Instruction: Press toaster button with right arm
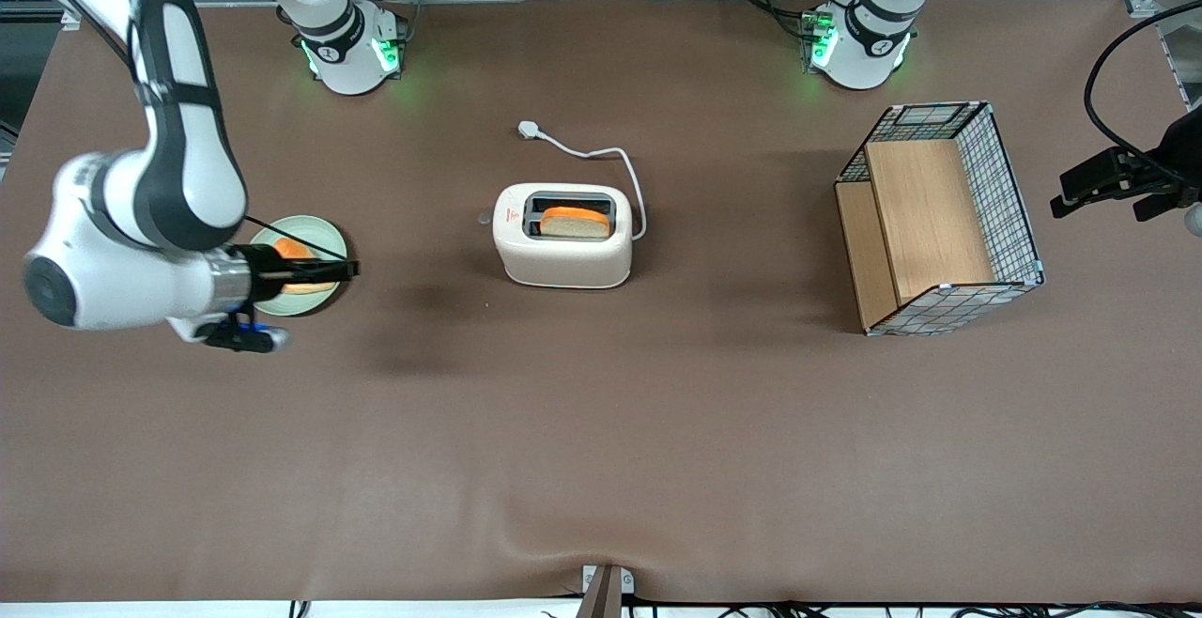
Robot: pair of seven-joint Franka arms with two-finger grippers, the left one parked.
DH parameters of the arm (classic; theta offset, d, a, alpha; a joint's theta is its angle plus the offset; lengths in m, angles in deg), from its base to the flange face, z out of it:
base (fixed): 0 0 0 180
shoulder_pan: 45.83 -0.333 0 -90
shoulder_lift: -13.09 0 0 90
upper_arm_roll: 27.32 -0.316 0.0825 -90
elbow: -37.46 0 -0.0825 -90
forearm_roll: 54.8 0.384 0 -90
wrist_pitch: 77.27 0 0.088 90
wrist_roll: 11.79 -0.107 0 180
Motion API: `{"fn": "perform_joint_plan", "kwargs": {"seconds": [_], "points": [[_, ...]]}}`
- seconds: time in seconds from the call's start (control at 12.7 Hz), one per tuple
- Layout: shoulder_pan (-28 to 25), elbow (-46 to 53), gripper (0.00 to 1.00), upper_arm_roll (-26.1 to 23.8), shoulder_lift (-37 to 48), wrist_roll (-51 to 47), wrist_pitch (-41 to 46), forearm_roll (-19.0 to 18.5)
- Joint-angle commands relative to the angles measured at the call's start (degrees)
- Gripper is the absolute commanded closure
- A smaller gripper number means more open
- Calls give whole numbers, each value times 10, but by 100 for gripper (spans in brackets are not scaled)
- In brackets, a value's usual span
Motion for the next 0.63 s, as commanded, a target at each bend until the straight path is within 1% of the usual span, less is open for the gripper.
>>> {"fn": "perform_joint_plan", "kwargs": {"seconds": [0.0,0.16,0.24,0.39,0.55], "points": [[13,-11,0,-3,55,10,-9,-68],[12,-11,0,0,84,11,-34,-140],[16,-12,0,1,98,11,-44,-157],[34,-12,0,1,127,11,-47,-175],[47,-11,0,2,147,42,-44,-179]]}}
